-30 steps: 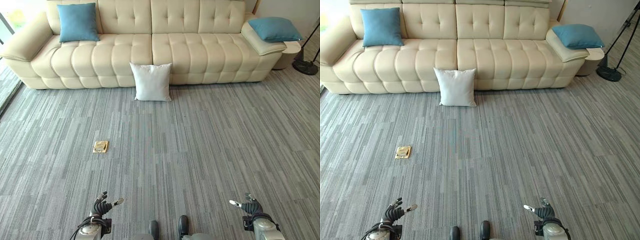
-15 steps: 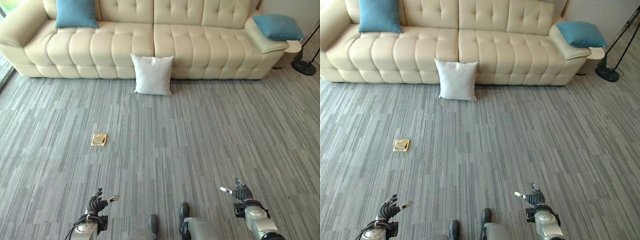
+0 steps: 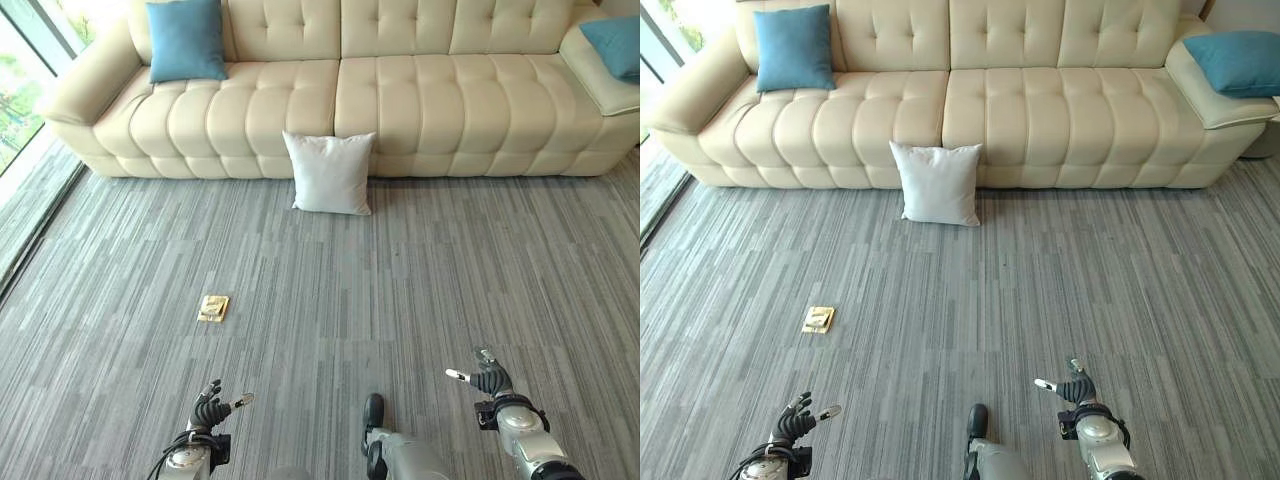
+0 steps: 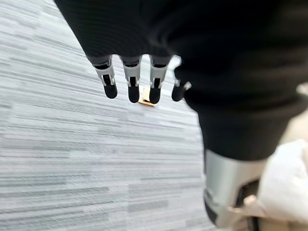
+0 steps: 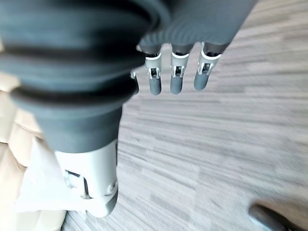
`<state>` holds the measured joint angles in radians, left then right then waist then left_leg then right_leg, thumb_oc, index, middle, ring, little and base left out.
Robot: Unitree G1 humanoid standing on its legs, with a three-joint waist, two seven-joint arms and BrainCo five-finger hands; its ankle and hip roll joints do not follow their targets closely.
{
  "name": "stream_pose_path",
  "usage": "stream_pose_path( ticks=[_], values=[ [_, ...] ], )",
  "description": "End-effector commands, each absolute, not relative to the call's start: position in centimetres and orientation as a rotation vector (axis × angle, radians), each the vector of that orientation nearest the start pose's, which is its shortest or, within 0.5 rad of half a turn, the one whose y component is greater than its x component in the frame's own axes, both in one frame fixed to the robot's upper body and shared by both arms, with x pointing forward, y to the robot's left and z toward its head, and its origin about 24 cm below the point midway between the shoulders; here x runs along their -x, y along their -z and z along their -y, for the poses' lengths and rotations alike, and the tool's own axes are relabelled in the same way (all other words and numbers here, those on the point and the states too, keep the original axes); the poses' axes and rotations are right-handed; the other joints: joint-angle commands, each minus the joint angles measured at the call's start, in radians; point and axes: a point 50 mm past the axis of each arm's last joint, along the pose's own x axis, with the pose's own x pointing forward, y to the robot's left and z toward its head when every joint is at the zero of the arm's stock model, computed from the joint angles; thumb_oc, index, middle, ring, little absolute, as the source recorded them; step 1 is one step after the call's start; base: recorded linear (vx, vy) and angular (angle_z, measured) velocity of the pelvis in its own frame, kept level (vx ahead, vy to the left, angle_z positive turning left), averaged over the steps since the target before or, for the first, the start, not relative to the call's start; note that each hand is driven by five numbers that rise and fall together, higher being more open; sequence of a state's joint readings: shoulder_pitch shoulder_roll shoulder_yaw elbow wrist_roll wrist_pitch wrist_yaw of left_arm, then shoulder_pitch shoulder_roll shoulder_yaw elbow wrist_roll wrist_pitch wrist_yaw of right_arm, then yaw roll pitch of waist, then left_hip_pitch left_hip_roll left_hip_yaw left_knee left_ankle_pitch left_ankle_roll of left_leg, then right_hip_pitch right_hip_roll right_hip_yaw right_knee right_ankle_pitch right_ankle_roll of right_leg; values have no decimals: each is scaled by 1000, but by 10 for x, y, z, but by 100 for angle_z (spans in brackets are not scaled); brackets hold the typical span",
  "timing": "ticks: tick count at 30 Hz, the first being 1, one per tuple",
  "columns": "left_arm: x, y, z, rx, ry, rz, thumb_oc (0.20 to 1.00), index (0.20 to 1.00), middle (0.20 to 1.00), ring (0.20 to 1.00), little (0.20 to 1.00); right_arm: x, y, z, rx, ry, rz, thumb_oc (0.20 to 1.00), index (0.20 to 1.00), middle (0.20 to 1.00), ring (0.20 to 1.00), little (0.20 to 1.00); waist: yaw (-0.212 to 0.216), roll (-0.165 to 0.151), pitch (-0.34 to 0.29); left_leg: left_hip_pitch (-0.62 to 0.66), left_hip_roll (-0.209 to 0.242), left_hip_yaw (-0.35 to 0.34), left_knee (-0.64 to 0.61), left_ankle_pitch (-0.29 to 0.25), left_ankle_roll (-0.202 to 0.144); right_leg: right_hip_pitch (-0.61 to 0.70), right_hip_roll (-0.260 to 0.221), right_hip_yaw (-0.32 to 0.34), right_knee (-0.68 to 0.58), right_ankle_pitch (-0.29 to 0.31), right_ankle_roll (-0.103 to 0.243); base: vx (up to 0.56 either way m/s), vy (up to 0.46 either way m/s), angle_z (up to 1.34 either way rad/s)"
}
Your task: Pick up all the scattered cushions and arrange them neatly on the sofa.
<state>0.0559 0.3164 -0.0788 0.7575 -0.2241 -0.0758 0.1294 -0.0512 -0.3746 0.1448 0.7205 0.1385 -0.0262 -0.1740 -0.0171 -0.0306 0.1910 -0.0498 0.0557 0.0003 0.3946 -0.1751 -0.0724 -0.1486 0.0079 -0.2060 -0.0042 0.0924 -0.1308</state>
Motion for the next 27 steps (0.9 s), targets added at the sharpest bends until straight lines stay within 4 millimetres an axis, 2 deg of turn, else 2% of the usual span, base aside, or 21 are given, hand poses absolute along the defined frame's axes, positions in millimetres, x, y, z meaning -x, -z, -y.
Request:
stream_pose_path(
  ticks=[1,4,8,12,15,18,20,21,22,23,25,26,27],
  values=[
    [-170,98,-261,-221,-245,-695,1000,1000,1000,1000,1000,-203,78,262,345,237,-622,1000,1000,1000,1000,1000,1,-22,1,-67,-37,44,-177,53,27,18,-88,20,48,-121,213,181,-45,-15],
    [-168,100,-261,-228,-240,-710,1000,1000,1000,1000,1000,-202,80,263,350,243,-636,1000,1000,1000,1000,1000,23,-19,13,-152,-50,56,-232,124,19,68,-68,35,36,-144,205,197,-26,-10],
    [-163,103,-260,-235,-235,-735,1000,1000,1000,1000,1000,-196,86,262,344,256,-668,1000,1000,1000,1000,1000,43,-13,8,-211,-40,91,-308,215,10,136,-36,49,29,-183,197,260,33,-15],
    [-161,105,-260,-248,-227,-749,1000,1000,1000,1000,1000,-187,92,262,344,266,-700,1000,1000,1000,1000,1000,61,-16,-4,-238,-35,132,-378,253,13,217,-26,71,40,-232,200,366,124,-4],
    [-163,102,-264,-262,-230,-737,1000,1000,1000,1000,1000,-183,97,257,339,253,-720,1000,1000,1000,1000,1000,86,-30,-18,-267,-27,119,-335,283,22,283,-39,107,80,-266,214,455,253,-14],
    [-162,102,-268,-279,-230,-745,1000,1000,1000,1000,1000,-181,100,254,321,252,-732,1000,1000,1000,1000,1000,84,-54,-31,-263,-40,122,-296,264,35,287,-69,115,108,-248,236,305,212,-33],
    [-161,100,-273,-290,-237,-748,1000,1000,1000,1000,1000,-181,101,249,309,237,-735,1000,1000,1000,1000,1000,87,-73,-47,-255,-48,127,-273,232,49,267,-97,130,138,-199,265,293,232,-1],
    [-160,99,-276,-297,-245,-747,1000,1000,1000,1000,1000,-181,102,247,308,226,-734,1000,1000,1000,1000,1000,88,-84,-52,-248,-57,132,-265,210,58,261,-119,132,160,-164,284,336,277,-6],
    [-161,95,-282,-313,-248,-737,1000,1000,1000,1000,1000,-186,100,241,314,197,-719,1000,1000,1000,1000,1000,90,-93,-49,-230,-64,131,-246,173,79,216,-151,143,246,-82,300,228,197,-16],
    [-161,95,-281,-313,-248,-737,1000,1000,1000,1000,1000,-186,100,241,314,197,-719,1000,1000,1000,1000,1000,91,-92,-52,-233,-62,132,-247,175,78,213,-150,143,245,-80,299,213,185,-21],
    [-162,92,-289,-334,-268,-731,1000,1000,1000,1000,1000,-190,97,237,292,189,-701,1000,1000,1000,1000,1000,88,-92,-41,-198,-73,119,-230,128,96,169,-155,163,315,-53,294,228,181,-14],
    [-161,92,-292,-347,-274,-738,1000,1000,1000,1000,1000,-193,96,234,289,176,-693,1000,1000,1000,1000,1000,83,-83,-34,-166,-73,116,-234,108,103,119,-156,150,337,-55,281,348,212,-4],
    [-160,92,-293,-349,-283,-741,1000,1000,1000,1000,1000,-198,94,230,288,164,-677,1000,1000,1000,1000,1000,73,-73,-28,-141,-74,109,-239,89,107,55,-158,113,302,-59,267,328,145,-3]
  ],
)
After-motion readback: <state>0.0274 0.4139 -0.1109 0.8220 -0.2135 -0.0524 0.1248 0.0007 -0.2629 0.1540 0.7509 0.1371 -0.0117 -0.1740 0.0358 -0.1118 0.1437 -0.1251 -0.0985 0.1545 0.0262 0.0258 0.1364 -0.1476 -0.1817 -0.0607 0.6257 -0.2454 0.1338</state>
